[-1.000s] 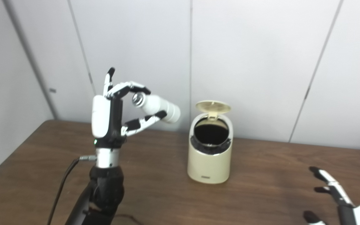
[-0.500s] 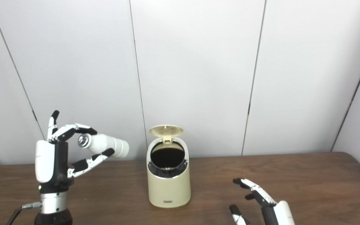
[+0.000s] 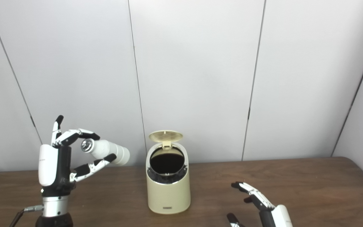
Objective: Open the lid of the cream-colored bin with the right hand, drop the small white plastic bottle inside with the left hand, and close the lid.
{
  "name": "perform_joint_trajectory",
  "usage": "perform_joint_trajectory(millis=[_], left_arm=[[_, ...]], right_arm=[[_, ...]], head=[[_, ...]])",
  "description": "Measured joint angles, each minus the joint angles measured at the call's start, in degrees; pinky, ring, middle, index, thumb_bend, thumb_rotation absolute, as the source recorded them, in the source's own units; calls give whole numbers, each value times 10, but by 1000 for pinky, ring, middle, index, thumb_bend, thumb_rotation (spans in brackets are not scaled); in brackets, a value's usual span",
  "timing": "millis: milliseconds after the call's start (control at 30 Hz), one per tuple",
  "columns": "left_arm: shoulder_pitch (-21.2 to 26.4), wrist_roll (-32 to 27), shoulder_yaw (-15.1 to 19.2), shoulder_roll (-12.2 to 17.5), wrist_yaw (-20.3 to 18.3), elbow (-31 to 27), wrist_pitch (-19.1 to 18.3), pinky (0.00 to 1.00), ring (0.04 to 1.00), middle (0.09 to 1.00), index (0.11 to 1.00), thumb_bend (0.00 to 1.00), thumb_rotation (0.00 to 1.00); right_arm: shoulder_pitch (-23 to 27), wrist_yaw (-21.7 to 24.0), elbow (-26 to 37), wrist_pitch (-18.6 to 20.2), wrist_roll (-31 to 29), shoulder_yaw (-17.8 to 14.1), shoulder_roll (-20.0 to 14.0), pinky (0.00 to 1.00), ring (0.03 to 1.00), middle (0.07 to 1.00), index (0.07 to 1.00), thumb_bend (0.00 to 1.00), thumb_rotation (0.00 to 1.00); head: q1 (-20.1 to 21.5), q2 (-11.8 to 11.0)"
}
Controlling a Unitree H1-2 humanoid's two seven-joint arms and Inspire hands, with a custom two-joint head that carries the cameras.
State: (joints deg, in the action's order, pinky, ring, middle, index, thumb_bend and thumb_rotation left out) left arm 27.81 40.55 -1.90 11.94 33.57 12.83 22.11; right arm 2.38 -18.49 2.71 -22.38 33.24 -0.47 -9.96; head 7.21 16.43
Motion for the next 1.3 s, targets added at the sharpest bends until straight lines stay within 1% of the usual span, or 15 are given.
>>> perform_joint_trajectory(millis=[267, 467, 733, 800, 867, 1000, 1267, 1300], left_arm=[[14, 4, -13, -6, 13, 14, 13, 1000, 598, 478, 484, 525, 0], [16, 2, -19, -20, 15, 27, 13, 1000, 618, 477, 486, 524, 0], [21, -2, -21, -36, 16, 30, 13, 1000, 633, 480, 482, 525, 0], [24, 0, -22, -39, 19, 30, 13, 1000, 632, 481, 478, 525, 0], [26, 3, -25, -40, 22, 30, 13, 1000, 633, 481, 478, 525, 0], [31, 1, -28, -45, 23, 41, 13, 1000, 631, 479, 482, 525, 0], [35, -21, -29, -61, 24, 70, 15, 1000, 628, 479, 482, 525, 0], [36, -23, -29, -62, 25, 71, 16, 1000, 626, 477, 483, 525, 0]], right_arm=[[1, -4, -2, -3, -1, 0, 0, 628, 770, 803, 761, 151, 30], [3, -6, -4, -4, -2, 0, 0, 631, 773, 803, 765, 158, 56], [4, -9, -5, -4, -1, 1, 0, 631, 771, 804, 764, 165, 43], [4, -10, -6, -6, -1, 1, 0, 633, 771, 803, 764, 173, 9], [5, -12, -7, -8, -2, 1, 0, 635, 773, 804, 765, 174, 4], [6, -15, -10, -8, -2, 1, 0, 641, 777, 808, 770, 179, 64], [8, -22, -12, -20, -4, 4, -2, 644, 781, 812, 773, 178, 86], [8, -22, -13, -21, -4, 4, -2, 645, 781, 811, 774, 181, 101]], head=[[1, 1], [0, 2], [-2, 2], [-2, 2], [-2, 2], [-2, 2], [-1, 3], [1, 3]])
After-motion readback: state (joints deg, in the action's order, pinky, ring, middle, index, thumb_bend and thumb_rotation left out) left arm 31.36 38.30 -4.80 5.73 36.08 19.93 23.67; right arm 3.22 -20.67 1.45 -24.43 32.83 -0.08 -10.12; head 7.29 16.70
